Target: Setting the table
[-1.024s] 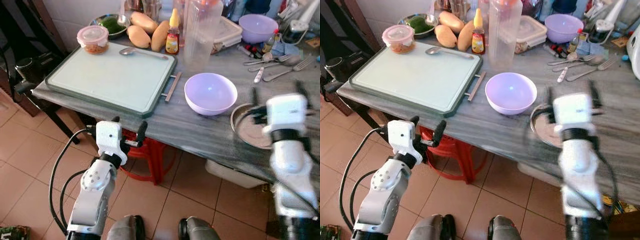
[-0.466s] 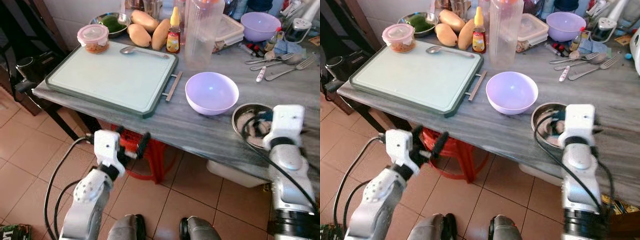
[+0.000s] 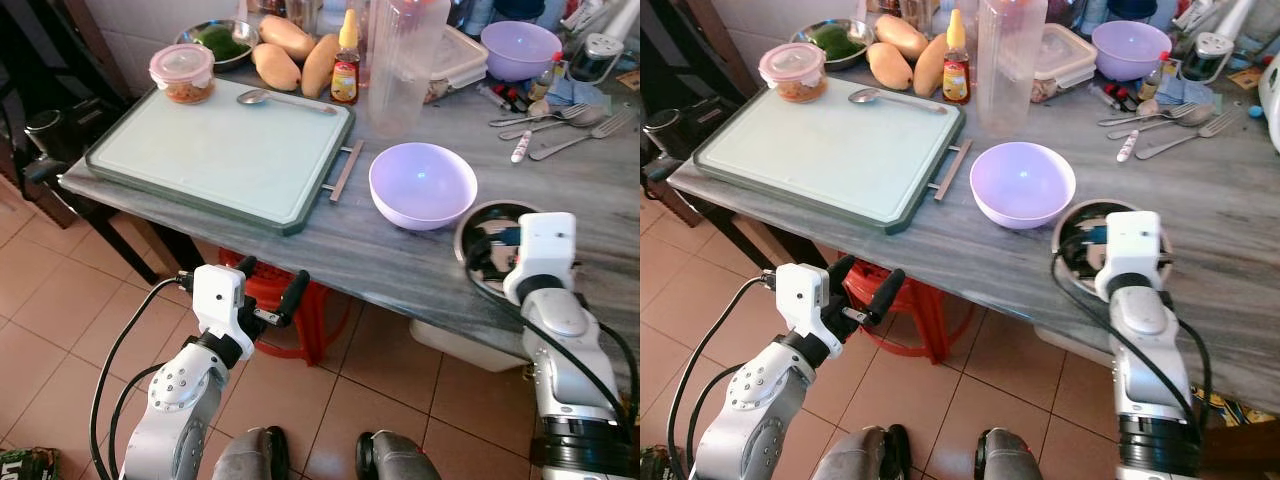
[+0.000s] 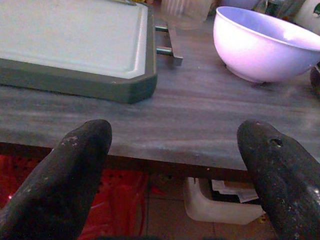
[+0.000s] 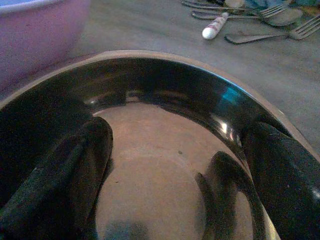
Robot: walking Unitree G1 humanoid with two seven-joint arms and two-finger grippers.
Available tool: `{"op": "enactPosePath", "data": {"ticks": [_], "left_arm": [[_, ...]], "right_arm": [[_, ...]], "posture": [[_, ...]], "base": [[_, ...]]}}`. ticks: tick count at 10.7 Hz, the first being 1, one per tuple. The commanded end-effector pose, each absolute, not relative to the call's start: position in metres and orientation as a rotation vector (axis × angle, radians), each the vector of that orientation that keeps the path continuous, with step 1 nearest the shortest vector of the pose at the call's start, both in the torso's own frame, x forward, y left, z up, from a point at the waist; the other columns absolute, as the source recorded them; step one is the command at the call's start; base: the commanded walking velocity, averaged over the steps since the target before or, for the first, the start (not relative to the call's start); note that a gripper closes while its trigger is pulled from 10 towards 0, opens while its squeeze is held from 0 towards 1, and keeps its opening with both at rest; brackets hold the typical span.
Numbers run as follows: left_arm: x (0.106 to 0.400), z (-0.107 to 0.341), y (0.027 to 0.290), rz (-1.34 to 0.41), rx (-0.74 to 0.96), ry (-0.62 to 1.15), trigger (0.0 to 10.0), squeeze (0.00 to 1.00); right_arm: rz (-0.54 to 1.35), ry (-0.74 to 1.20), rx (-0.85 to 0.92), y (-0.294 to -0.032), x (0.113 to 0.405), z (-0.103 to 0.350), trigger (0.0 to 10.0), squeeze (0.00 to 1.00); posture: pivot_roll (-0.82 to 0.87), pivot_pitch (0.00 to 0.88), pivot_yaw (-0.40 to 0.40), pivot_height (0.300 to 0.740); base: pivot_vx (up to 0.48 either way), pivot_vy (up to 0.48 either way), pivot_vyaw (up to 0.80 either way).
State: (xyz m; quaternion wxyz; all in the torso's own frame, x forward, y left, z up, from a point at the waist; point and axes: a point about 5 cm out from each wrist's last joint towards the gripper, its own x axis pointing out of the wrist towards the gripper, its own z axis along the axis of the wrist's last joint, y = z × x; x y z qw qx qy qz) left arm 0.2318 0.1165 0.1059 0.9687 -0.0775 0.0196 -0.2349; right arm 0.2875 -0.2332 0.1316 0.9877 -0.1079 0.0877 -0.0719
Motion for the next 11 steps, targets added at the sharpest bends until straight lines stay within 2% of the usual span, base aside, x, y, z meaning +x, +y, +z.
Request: {"op": "enactPosePath", "data": {"ticks": [1,5,11], "left_arm": [[0.231,0.108,0.117,-0.478,-0.155,0.04,10.0,0.0],[0.231,0.104,0.114,-0.494,-0.151,0.059,10.0,0.0],[0.233,0.103,0.113,-0.49,-0.137,0.057,10.0,0.0]], "right_arm": [[-0.126,0.256,-0.186,-0.231,0.283,0.118,10.0,0.0],[-0.081,0.306,-0.124,-0.22,0.274,0.113,10.0,0.0],[-0.063,0.241,-0.049,-0.205,0.285,0.119,10.0,0.0]], "posture": [[-0.05,0.178,0.029,0.74],[-0.06,0.178,0.025,0.74],[-0.05,0.167,0.027,0.74]], "base": [[0.0,0.0,0.0],[0.0,0.0,0.0],[0.0,0.0,0.0]]}}
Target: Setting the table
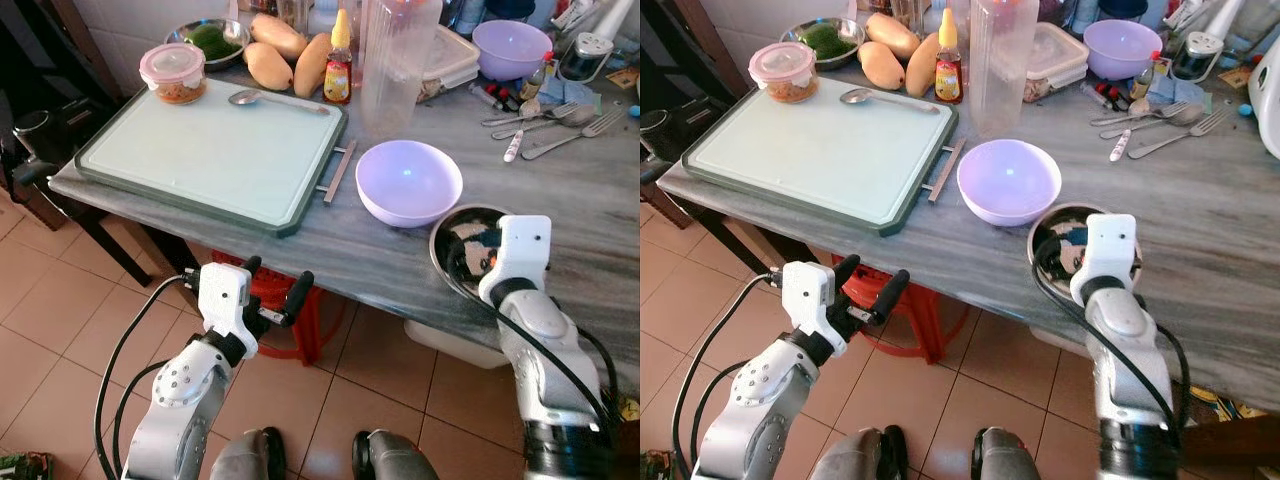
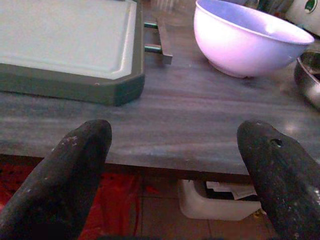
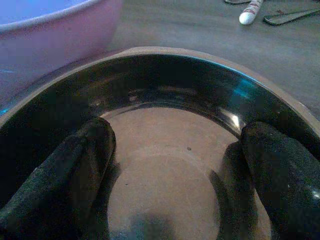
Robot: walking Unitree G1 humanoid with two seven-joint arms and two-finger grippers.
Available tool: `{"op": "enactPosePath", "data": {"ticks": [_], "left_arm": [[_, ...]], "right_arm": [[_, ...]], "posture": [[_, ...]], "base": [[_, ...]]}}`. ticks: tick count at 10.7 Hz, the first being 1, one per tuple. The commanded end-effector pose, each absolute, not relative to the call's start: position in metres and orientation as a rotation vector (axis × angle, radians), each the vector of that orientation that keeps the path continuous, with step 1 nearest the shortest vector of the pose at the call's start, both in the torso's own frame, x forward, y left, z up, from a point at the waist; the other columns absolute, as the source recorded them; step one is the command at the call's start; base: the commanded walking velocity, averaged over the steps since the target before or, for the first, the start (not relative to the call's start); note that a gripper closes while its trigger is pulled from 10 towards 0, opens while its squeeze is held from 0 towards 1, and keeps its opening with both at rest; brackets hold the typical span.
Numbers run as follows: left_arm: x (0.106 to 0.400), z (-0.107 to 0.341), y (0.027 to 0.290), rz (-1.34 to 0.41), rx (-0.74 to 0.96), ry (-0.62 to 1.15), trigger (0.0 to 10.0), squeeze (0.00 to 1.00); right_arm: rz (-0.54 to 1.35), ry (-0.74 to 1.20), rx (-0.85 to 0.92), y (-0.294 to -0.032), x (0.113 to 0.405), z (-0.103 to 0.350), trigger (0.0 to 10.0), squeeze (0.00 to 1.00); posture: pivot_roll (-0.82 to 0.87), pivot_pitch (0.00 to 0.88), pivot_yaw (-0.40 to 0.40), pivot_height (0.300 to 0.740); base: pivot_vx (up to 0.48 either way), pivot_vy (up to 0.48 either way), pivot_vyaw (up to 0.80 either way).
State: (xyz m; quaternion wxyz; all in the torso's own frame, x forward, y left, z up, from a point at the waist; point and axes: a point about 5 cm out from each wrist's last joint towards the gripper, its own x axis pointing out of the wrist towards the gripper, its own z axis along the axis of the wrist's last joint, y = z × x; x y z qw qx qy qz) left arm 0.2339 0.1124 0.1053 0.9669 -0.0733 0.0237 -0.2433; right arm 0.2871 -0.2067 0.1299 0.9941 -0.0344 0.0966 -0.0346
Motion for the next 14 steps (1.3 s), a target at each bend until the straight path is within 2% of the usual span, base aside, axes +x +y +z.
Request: {"op": "enactPosePath", "data": {"ticks": [1,6,9,11,13,14], "left_arm": [[0.233,0.104,0.113,-0.486,-0.136,0.056,10.0,0.0],[0.235,0.105,0.113,-0.477,-0.137,0.05,10.0,0.0],[0.238,0.107,0.114,-0.457,-0.132,0.041,10.0,0.0],[0.245,0.104,0.13,-0.282,-0.115,0.05,10.0,0.0],[0.255,0.109,0.133,-0.234,-0.133,0.025,10.0,0.0],[0.258,0.111,0.131,-0.205,-0.123,0.014,10.0,0.0]], "right_arm": [[-0.077,0.22,-0.054,-0.207,0.285,0.122,10.0,0.0],[-0.107,0.132,-0.065,-0.209,0.274,0.137,10.0,0.0],[-0.097,-0.035,-0.096,-0.203,0.273,0.16,10.0,0.0],[-0.069,-0.184,-0.111,-0.188,0.265,0.173,10.0,0.0],[-0.037,-0.247,-0.147,-0.178,0.26,0.175,10.0,0.0],[-0.056,-0.255,-0.16,-0.181,0.259,0.172,10.0,0.0]], "posture": [[-0.05,0.166,0.026,0.74],[-0.06,0.159,0.03,0.74],[-0.07,0.157,0.031,0.74],[-0.06,0.124,0.028,0.74],[-0.06,0.106,0.03,0.74],[-0.07,0.1,0.024,0.74]], "base": [[0.0,0.0,0.0],[0.0,0.0,0.0],[0.0,0.0,0.0],[0.0,0.0,0.0],[0.0,0.0,0.0],[0.0,0.0,0.0]]}}
